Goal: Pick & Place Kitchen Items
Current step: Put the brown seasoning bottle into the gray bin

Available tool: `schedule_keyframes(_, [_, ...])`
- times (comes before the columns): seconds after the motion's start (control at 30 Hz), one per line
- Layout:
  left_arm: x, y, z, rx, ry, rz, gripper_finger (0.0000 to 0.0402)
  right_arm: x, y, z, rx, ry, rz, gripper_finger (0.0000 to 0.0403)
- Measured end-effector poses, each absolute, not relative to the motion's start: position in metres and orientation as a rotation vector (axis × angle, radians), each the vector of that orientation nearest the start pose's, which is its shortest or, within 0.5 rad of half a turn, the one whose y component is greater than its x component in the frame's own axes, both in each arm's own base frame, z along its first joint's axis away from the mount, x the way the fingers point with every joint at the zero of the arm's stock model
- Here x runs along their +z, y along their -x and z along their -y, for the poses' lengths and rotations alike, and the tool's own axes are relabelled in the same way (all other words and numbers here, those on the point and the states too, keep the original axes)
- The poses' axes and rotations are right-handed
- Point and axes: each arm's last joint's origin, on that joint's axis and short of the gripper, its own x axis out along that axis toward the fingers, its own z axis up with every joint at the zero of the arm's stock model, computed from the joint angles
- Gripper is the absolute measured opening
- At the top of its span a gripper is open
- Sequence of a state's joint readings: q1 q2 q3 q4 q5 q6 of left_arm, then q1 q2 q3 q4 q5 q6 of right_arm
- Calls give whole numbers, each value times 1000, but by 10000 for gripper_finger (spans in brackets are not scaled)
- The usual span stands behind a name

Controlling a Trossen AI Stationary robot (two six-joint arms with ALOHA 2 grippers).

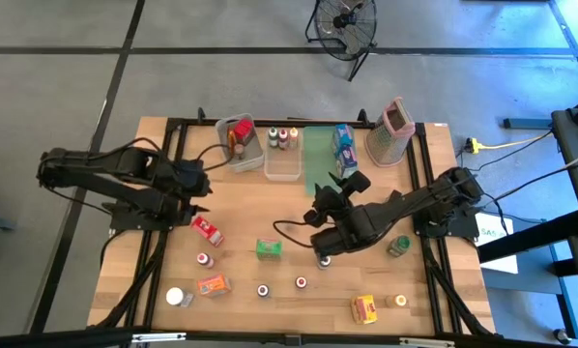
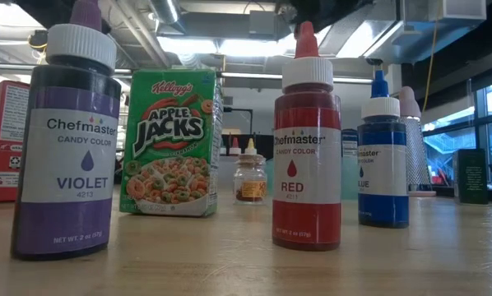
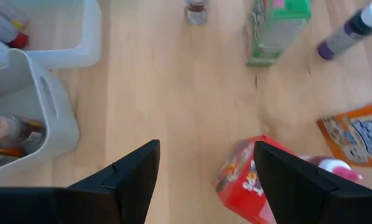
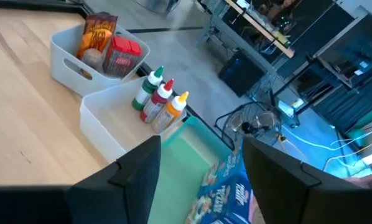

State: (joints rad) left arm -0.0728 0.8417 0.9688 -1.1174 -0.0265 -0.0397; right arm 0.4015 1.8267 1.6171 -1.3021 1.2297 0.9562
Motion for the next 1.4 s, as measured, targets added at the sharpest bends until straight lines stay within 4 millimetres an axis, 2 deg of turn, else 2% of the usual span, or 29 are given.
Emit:
schedule_keyframes(0.27, [310,-131,21,-83,-67,-993,255,292,-335,-109,-978,317,-608,227])
schedule_keyframes(0.47, [311,-132,22,-77,-147,-967,255,294,-341,-111,-947,370,-619,227])
schedule_keyframes(0.67, [313,-143,20,-156,-193,-900,255,299,-344,-98,-930,316,-681,227])
schedule_keyframes(0.73, [312,-145,18,-173,-183,-908,255,308,-345,-90,-870,240,-763,227])
schedule_keyframes(0.87, [313,-148,13,-133,-166,-901,255,327,-351,-68,-684,-28,-927,227])
schedule_keyframes(0.97, [317,-151,8,-97,-150,-843,255,330,-358,-53,-536,-128,-1000,227])
schedule_keyframes(1.07, [325,-154,4,-61,-131,-744,255,330,-365,-44,-442,-147,-1000,227])
schedule_keyframes(1.17, [332,-156,1,-36,-112,-658,255,322,-368,-41,-343,-153,-1037,227])
schedule_keyframes(1.4, [339,-160,-9,44,-44,-571,255,303,-373,-44,-163,-50,-1058,227])
